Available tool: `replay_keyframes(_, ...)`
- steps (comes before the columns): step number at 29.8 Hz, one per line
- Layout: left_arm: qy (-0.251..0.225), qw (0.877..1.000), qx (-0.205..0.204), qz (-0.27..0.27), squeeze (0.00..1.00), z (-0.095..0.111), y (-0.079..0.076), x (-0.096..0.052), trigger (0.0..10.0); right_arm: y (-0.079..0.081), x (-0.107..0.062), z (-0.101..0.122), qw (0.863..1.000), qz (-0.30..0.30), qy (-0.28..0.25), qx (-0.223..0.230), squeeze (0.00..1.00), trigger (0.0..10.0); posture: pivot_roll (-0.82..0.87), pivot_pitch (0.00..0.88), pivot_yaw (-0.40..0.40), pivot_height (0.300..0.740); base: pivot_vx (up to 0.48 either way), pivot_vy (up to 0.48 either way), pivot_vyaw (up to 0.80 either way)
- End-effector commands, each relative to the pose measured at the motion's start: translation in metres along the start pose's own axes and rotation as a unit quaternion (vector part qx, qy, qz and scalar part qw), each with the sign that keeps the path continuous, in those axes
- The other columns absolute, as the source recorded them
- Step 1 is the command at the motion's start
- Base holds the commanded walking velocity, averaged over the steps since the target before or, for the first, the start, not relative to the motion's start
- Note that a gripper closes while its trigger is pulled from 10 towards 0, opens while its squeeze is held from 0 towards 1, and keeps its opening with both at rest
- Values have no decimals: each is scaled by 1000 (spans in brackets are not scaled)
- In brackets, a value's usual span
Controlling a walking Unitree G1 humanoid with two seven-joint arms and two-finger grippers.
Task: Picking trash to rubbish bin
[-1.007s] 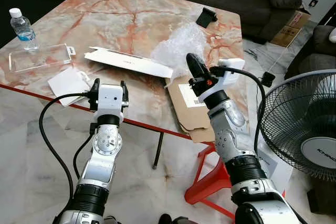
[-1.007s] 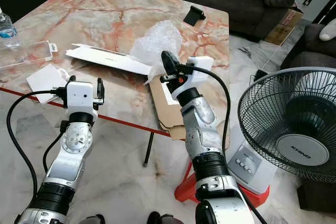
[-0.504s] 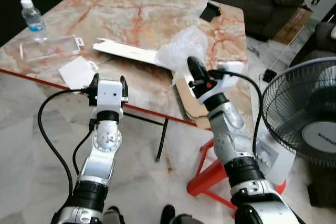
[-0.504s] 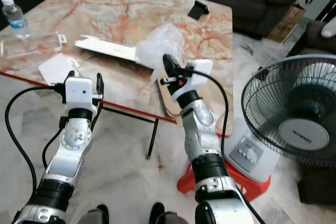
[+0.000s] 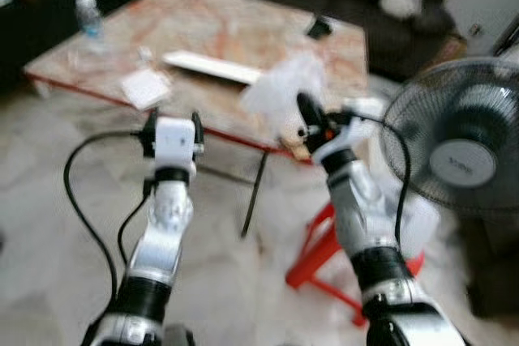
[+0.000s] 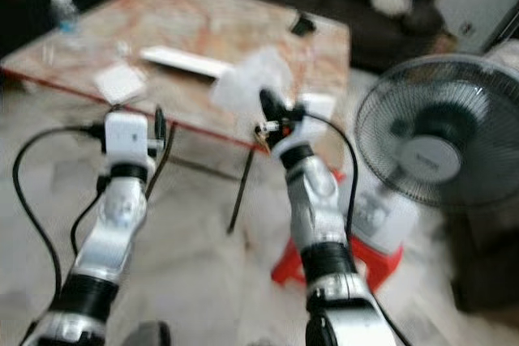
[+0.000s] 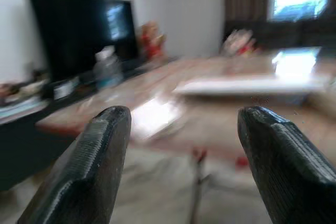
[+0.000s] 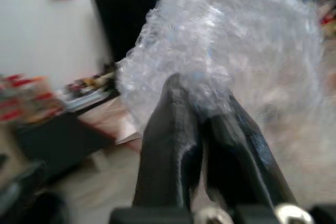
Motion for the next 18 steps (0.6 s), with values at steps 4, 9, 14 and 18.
replay_keyframes(4,-2,1000,-7,-8,0,3,-6,2,10000,-14,-7,-1,1000,-22,6,-8,0,10000,44,127,-158,740,-244,0,0)
replay_keyframes(9,2,1000,-5,-8,0,0,-5,1,10000,-24,-10,0,999,-39,8,-14,0,10000,40,135,-157,740,-196,0,0)
replay_keyframes(14,43,999,2,-32,0,-24,-13,-8,10000,-57,-26,-7,995,-92,34,-30,0,10000,25,151,-156,740,0,0,0)
replay_keyframes(18,94,994,-17,-47,0,-50,-20,-19,10000,-79,-42,-20,988,-133,66,-35,0,10000,24,155,-157,740,0,0,0)
Point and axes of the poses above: a point about 5 cm out from each wrist's last joint towards the gripper, its own x axis pointing out of the wrist towards the gripper, its own z axis along the axis of the wrist's last joint, y = z × x, the point moved 5 cm from there along x, pointing out of the wrist towards the gripper, and after that the axes turned 3 degrees about x, right-handed, at the moved point
